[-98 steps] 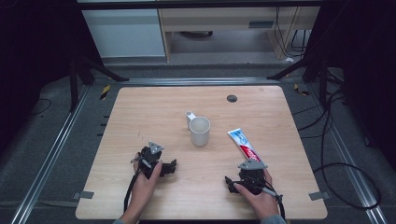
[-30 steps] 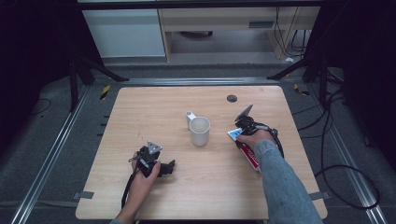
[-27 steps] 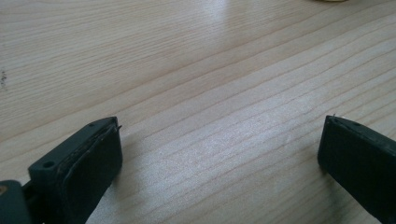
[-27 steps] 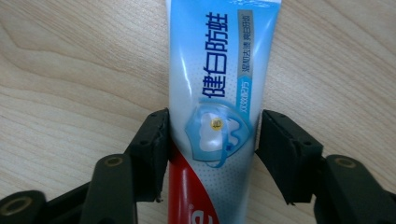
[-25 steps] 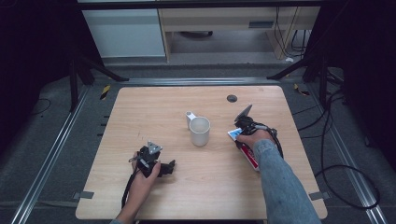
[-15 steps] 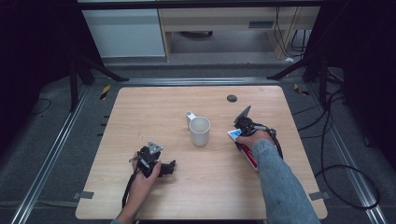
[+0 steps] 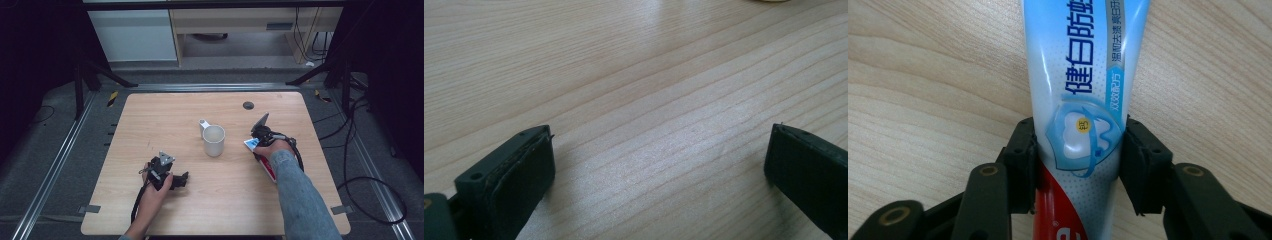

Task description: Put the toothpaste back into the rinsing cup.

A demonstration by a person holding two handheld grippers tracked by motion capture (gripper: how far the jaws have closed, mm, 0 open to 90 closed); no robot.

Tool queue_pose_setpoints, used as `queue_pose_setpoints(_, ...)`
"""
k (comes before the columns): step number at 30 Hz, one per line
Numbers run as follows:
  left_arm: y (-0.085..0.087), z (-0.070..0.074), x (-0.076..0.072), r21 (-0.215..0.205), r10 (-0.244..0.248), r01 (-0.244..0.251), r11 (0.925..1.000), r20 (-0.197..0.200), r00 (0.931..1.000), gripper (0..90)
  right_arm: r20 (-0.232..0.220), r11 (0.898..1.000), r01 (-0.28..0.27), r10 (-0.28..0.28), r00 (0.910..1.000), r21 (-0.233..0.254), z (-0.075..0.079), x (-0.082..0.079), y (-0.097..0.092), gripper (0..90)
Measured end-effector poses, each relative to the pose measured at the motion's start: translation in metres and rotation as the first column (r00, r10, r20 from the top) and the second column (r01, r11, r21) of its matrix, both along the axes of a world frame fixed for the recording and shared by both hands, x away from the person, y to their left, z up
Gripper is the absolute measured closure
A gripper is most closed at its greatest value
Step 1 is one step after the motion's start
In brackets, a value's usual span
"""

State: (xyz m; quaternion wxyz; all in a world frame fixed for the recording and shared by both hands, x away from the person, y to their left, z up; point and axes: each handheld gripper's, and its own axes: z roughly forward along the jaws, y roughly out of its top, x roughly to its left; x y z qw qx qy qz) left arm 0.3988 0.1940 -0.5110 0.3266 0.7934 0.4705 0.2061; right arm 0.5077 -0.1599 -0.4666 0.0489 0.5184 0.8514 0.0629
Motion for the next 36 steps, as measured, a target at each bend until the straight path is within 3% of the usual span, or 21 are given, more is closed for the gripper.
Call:
queue_pose_setpoints(5, 0.000, 0.000, 0.000, -0.001, -0.002, 0.002, 1.0000, 0.000, 1.0000, 0.0, -0.008, 1.000, -0.014, 0.014, 0.9999, 0.000, 0.003, -0.001, 0.000, 65.1)
queue_pose_setpoints(12, -0.001, 0.000, 0.000, -0.001, -0.005, 0.005, 1.0000, -0.001, 1.0000, 0.0, -0.001, 0.999, -0.025, 0.025, 0.9997, 0.025, 0.007, -0.002, -0.004, 71.6)
queue_pose_setpoints(20, -0.001, 0.000, 0.000, -0.001, -0.005, 0.005, 1.0000, 0.000, 1.0000, 0.0, 0.009, 0.998, -0.032, 0.032, 0.9994, 0.058, 0.013, -0.005, -0.011, 73.1)
queue_pose_setpoints(36, -0.001, 0.000, 0.000, 0.003, -0.009, 0.009, 1.0000, 0.001, 1.0000, 0.0, 0.033, 0.999, -0.043, 0.042, 0.9986, 0.027, 0.044, -0.007, -0.022, 73.3)
